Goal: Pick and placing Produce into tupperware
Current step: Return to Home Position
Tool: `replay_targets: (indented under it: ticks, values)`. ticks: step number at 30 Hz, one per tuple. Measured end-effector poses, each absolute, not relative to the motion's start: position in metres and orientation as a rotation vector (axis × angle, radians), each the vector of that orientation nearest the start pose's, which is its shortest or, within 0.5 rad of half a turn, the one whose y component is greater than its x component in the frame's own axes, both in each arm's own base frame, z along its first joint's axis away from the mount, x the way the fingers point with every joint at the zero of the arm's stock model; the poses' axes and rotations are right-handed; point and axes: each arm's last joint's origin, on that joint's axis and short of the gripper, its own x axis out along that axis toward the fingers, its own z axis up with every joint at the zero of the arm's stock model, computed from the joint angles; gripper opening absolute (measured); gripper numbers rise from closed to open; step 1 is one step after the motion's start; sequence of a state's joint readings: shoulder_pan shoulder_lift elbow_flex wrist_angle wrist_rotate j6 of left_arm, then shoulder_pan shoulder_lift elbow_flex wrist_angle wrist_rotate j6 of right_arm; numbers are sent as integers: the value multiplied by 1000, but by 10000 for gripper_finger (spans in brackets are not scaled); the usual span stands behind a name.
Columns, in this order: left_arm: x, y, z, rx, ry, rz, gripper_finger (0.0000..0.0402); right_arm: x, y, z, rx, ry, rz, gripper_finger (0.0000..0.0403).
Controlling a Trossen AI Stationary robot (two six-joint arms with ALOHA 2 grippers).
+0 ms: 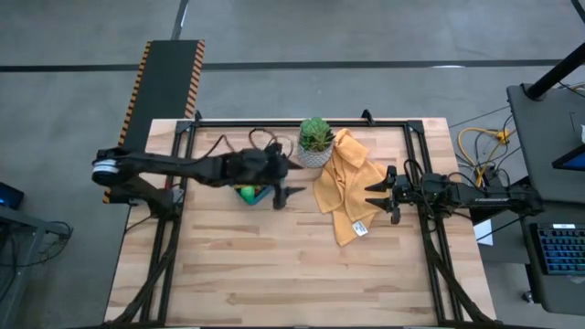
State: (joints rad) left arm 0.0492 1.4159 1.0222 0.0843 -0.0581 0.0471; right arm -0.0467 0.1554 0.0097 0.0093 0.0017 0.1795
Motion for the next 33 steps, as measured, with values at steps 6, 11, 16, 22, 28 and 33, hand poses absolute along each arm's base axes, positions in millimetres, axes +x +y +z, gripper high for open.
replay_targets:
  ticks: [6,11,16,22,28,33]
  values:
    - [309,-36,321,192,162,-60,279,106,-5,155,182,133,-60,178]
    - [292,-56,333,241,124,-48,270,107,-5,159,177,87,-56,176]
    - [268,-53,345,238,156,-36,218,107,-5,163,133,51,-51,162]
    - [235,-49,360,234,175,-51,108,107,-5,163,98,52,-49,135]
    - [192,-46,377,267,79,-80,8,107,-5,162,103,61,-47,111]
    - [152,-34,367,226,16,-40,11,107,-5,161,122,69,-47,100]
